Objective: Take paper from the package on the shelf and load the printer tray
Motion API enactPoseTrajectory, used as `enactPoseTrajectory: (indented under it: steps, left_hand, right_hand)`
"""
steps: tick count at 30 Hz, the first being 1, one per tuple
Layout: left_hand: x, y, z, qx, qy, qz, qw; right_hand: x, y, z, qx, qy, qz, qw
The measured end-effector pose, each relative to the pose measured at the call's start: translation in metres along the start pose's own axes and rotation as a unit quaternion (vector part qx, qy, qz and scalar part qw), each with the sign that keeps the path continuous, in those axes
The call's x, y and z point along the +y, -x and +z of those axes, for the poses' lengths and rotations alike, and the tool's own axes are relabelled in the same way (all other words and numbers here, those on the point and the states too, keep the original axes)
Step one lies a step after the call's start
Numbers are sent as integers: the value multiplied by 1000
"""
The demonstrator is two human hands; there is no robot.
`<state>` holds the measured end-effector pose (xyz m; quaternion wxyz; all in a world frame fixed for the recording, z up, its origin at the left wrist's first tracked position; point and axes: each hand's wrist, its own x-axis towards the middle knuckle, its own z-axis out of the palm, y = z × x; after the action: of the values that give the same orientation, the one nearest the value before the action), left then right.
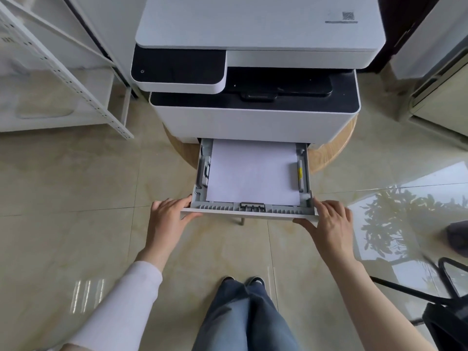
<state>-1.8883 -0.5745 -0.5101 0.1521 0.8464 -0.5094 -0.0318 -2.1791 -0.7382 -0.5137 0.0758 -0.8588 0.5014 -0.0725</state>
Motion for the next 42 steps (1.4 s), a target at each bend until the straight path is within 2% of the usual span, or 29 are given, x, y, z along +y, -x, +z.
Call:
enactPoseTrajectory:
  steps: [4, 7, 9, 11, 13, 17, 19, 24, 28, 31, 35, 42]
  left_hand:
    - [-5, -22, 15, 50, 3, 23, 998]
    - [-8, -42, 24, 67, 37, 9, 997]
    - [-9, -57, 29, 113, 77, -8, 991]
    - [-10, -73, 32, 159, 112, -27, 980]
    - [-12, -92, 37, 180, 159, -54, 969]
    - [-11, -123, 43, 160, 304, -106, 933]
    - [-16, -133, 45, 131, 362, -125, 914]
    - [-36, -145, 44, 91, 442, -98, 887]
    - [-46, -151, 43, 69, 432, -90, 895]
    - [-44, -155, 46, 95, 416, -114, 897]
    - [-37, -169, 51, 178, 433, -141, 873]
    - [-31, -163, 55, 164, 460, -142, 861]
  right_hand:
    - [3, -21, 16, 52, -16, -17, 998]
    - [6, -40, 31, 91, -42, -2, 995]
    - [8, -53, 40, 131, -69, 13, 989]
    - [7, -68, 48, 179, -110, 44, 977]
    - [3, -86, 51, 203, -196, 99, 954]
    - [1, -120, 52, 173, -353, 158, 906]
    - [8, -132, 55, 158, -398, 139, 893]
    - [30, -140, 58, 116, -468, 80, 873]
    - [36, -143, 58, 99, -489, 97, 861]
    - [28, -146, 57, 138, -475, 128, 860]
    - [14, -162, 57, 190, -506, 197, 818]
    - [4, -154, 55, 182, -547, 198, 793]
